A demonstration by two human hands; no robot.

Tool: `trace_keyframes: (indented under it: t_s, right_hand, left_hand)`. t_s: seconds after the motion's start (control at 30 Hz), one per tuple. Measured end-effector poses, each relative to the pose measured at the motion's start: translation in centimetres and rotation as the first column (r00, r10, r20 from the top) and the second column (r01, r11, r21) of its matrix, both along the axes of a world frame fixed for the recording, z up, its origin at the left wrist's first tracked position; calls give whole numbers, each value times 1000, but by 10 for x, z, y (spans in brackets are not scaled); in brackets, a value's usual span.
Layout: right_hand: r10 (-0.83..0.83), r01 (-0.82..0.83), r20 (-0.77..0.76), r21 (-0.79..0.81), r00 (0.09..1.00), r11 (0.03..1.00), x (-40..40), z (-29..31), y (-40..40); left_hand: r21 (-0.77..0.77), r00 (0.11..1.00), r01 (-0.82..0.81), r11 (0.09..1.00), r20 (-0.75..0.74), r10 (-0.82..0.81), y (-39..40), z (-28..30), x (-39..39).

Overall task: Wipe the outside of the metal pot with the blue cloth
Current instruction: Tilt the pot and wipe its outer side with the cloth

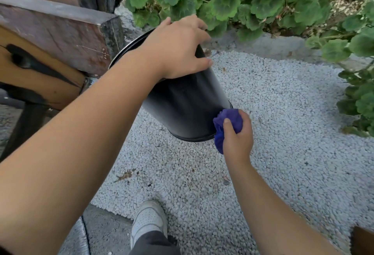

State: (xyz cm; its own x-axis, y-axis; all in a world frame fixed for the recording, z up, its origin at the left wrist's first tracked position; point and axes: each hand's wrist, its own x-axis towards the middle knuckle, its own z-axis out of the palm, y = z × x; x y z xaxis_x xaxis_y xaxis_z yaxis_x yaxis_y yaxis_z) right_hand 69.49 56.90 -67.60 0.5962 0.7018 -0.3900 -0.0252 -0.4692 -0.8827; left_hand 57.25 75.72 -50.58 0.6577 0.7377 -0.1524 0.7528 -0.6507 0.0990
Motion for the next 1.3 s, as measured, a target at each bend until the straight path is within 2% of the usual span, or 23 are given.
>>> trace_keyframes:
  t_s: [0.1, 0.2, 0.27, 0.4, 0.43, 0.5, 0.57, 0.6, 0.67, 0.73, 0.8, 1.0, 1.07, 1.17, 1.23, 1.3]
  right_hand:
    - [16, -16, 97, -1, 995, 1000, -25, 0, -10]
    - [100, -93, 145, -56, 984, 994, -58, -4, -26]
    - [210, -197, 103, -119, 972, 973, -75, -9, -34]
    - [402, -410, -82, -193, 912, 891, -91, -14, -26]
    - [367, -383, -117, -181, 923, 906, -92, -15, -24]
    - [160, -193, -200, -155, 967, 969, -89, -17, -23]
    - [-42, -26, -350, -186, 936, 982, -83, -18, -26]
    - [-88, 5, -433, -189, 897, 982, -80, -20, -26]
    - [-100, 23, -559, -142, 823, 990, -70, -25, -24]
    - [-104, 57, -643, -94, 759, 994, -59, -31, -21]
    - [-118, 91, -687, -77, 717, 993, -54, -32, -20]
    - [-196, 141, -596, -138, 779, 980, -71, -36, -3]
    - [-216, 97, -618, -221, 756, 970, -84, -41, 8]
    - [-132, -108, -647, -318, 751, 942, -104, -40, 21]
    - [-35, -222, -653, -307, 757, 926, -110, -31, 26]
    - [27, -280, -697, -252, 716, 926, -102, -16, 22]
  left_hand:
    - [-39, 998, -57, 998, 16, 58, 10, 5, -2]
    - [-58, 994, -91, 994, 59, 94, 17, 4, 1]
    - [-64, 991, -90, 994, 96, 96, 19, 1, 8]
    - [-80, 990, -65, 995, 117, 74, 15, -3, 26]
    - [-55, 990, -70, 996, 121, 77, 15, -3, 30]
    - [76, 983, -103, 992, 159, 90, 12, 2, 31]
    - [206, 976, -66, 976, 217, 20, 5, 7, 22]
    - [202, 976, 7, 979, 212, -51, 1, 6, 13]
    - [104, 972, 144, 984, 173, -161, -12, -1, -11]
    - [19, 964, 179, 984, 196, -180, -27, -12, -34]
    - [5, 954, 190, 982, 236, -186, -36, -21, -48]
    - [-225, 906, 116, 967, 424, -10, -45, -30, -39]
    - [-218, 897, 92, 972, 442, 14, -48, -31, -25]
    - [-216, 904, 76, 974, 428, 25, -53, -36, 0]
    - [-164, 943, 30, 986, 330, 26, -61, -43, 15]
    - [-111, 975, 15, 994, 221, 10, -71, -46, 24]
